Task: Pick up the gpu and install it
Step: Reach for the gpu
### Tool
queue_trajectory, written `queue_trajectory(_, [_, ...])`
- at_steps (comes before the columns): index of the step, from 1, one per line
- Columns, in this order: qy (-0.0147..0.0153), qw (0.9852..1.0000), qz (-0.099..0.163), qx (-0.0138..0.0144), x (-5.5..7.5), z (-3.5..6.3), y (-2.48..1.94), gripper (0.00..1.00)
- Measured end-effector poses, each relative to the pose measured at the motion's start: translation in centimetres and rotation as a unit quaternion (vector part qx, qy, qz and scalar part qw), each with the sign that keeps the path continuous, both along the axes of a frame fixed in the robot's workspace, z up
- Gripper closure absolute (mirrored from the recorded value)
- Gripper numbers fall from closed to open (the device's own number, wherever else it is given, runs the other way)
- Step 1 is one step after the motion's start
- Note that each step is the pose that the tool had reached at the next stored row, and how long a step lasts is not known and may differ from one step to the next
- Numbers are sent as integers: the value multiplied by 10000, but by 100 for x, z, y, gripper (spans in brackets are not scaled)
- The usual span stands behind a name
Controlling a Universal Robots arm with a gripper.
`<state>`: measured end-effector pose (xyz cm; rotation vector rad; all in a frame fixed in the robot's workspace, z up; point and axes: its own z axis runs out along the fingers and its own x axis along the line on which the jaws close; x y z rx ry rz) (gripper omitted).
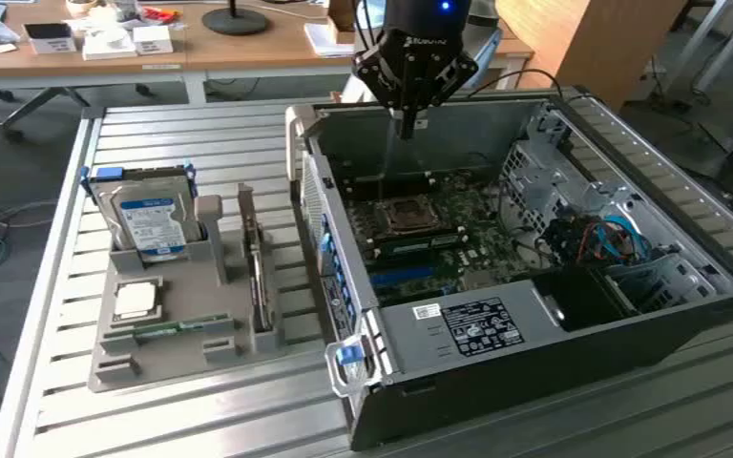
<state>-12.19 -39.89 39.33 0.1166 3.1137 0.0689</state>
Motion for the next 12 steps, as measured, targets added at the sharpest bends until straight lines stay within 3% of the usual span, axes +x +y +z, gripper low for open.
queue_trajectory(12, [0,10000,0,0,-20,0,0,89])
